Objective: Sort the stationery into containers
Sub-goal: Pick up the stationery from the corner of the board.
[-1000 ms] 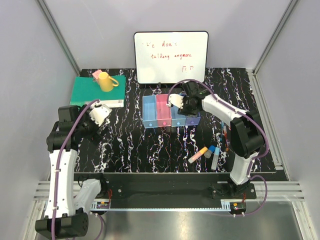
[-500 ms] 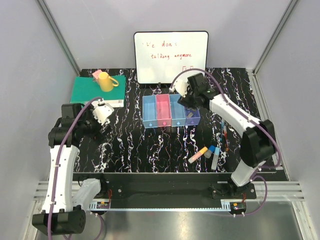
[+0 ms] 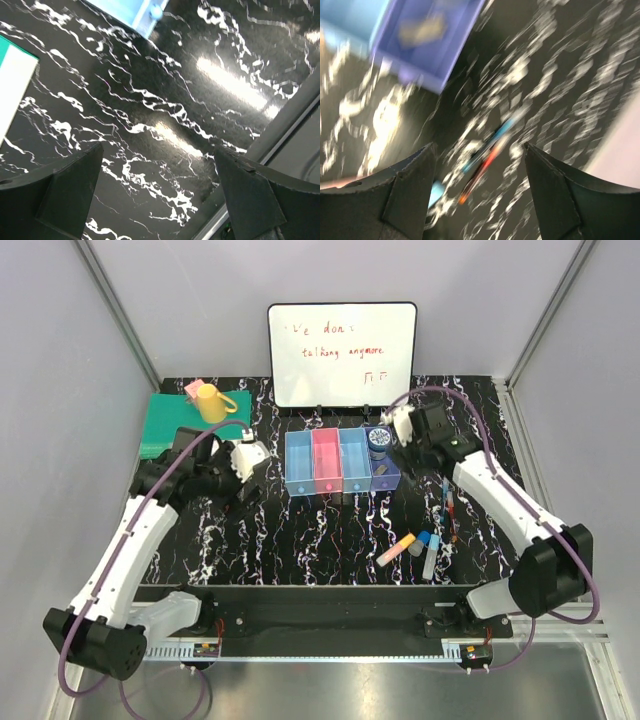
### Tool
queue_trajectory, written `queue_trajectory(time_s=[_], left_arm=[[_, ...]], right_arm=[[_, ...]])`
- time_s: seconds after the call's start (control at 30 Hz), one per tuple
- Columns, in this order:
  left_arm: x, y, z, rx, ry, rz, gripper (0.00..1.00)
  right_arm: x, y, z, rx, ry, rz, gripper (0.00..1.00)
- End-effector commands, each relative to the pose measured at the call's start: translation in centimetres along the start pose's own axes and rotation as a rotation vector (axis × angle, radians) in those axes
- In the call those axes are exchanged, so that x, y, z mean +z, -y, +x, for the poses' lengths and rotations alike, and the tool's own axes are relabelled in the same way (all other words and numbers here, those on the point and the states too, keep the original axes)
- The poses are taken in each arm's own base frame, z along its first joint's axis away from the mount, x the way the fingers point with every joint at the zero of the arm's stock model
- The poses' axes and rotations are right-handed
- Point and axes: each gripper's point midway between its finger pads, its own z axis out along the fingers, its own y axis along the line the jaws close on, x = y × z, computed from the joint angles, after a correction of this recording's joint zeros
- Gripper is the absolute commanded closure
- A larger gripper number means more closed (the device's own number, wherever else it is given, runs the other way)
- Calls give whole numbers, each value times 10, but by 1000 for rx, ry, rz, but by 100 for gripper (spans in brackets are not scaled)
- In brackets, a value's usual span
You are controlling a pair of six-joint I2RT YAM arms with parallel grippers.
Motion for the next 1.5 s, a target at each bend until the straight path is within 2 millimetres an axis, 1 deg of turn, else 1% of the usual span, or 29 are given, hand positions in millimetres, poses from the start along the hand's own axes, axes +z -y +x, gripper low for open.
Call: queue_trajectory(time_s=[0.0, 0.03, 0.07, 0.1, 0.13, 0.17, 0.23, 0.27, 0.33, 0.37, 0.57, 0.6, 0.7, 0.83, 0.97, 1.13, 1.3, 1.47], left_arm=[[-15, -14, -34, -4, 97, -85, 1], [-16, -13, -36, 5, 102, -87, 1], [-16, -13, -34, 6, 94, -92, 1], [-17, -11, -34, 17, 95, -97, 1], [-17, -13, -32, 22, 83, -112, 1], [-16, -12, -29, 33, 73, -114, 1], [-16, -12, -26, 46, 56, -133, 1], [-16, -12, -24, 54, 47, -134, 1], [-15, -12, -21, 56, 33, -141, 1], [-14, -12, -21, 58, 28, -141, 1], [-14, -14, -25, 58, 16, -151, 1], [-15, -14, -26, 60, 13, -154, 1], [-16, -14, -28, 66, 8, -159, 1], [-17, -14, -30, 66, 6, -161, 1], [-18, -14, -32, 70, 1, -167, 1], [-17, -14, -32, 73, -8, -171, 1], [-16, -15, -29, 89, -27, -179, 1], [-16, -18, -28, 106, -38, -189, 1]], right_arm=[[-2, -50, 63, 9, -149, -219, 21], [-2, -54, 71, -18, -160, -239, 21], [2, -60, 89, -73, -195, -263, 20], [2, -66, 95, -95, -199, -294, 20], [4, -71, 109, -122, -228, -312, 19], [5, -72, 114, -158, -234, -327, 17], [3, -80, 124, -175, -241, -380, 15], [0, -86, 124, -187, -224, -419, 13], [-5, -96, 132, -196, -229, -472, 11], [-7, -100, 133, -195, -221, -493, 10], [-13, -114, 155, -238, -242, -569, 4], [-13, -114, 157, -244, -241, -571, 2], [-13, -119, 169, -258, -259, -586, 0], [-9, -119, 175, -272, -255, -576, 0], [1, -113, 174, -261, -243, -542, 0], [9, -111, 175, -240, -249, -545, 0], [16, -106, 170, -223, -235, -532, 0], [17, -109, 164, -195, -221, -561, 0]])
